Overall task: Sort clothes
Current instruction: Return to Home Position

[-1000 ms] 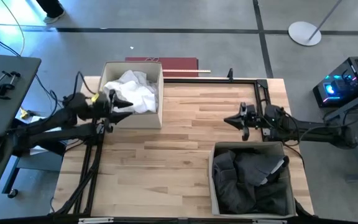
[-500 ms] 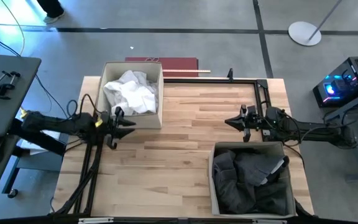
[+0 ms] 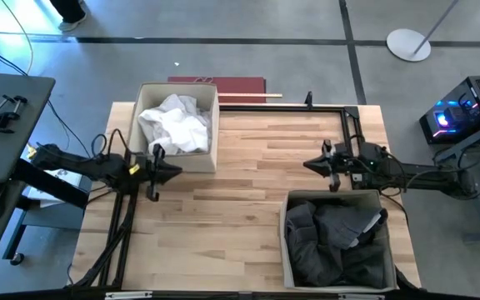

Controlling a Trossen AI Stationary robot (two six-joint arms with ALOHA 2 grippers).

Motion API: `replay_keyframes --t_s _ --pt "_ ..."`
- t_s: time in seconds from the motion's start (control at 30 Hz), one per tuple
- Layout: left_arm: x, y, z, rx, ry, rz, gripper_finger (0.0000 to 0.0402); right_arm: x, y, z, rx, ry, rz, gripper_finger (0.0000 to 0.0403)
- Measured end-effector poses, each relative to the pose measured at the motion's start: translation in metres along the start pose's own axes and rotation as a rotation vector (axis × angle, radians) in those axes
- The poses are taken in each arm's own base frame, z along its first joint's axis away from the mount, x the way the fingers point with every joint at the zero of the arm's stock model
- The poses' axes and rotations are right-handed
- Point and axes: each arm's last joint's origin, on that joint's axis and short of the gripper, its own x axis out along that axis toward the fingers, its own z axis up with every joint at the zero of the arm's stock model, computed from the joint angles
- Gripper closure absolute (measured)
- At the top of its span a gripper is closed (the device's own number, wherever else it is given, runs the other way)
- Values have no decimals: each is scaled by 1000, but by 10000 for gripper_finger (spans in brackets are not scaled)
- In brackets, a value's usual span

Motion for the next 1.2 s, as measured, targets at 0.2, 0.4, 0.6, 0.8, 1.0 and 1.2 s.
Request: replay_keyframes --t_s 0.2,0.4,0.6,0.8,1.0,1.2 --pt "7 -8 14 32 136 -2 400 -4 2 2 -4 -3 29 403" --pt "24 -27 44 24 208 0 401 -3 1 -2 32 34 18 403" --pt "41 -59 41 -46 299 -110 401 -3 1 -2 30 37 16 403" --pt "31 -72 20 -183 312 -118 401 -3 1 -3 12 44 15 403" --pt "26 -57 -10 -250 160 -84 401 -3 1 -3 -27 43 13 403" --pt "33 -26 -31 -219 128 -37 401 -3 0 -2 -34 31 -11 403"
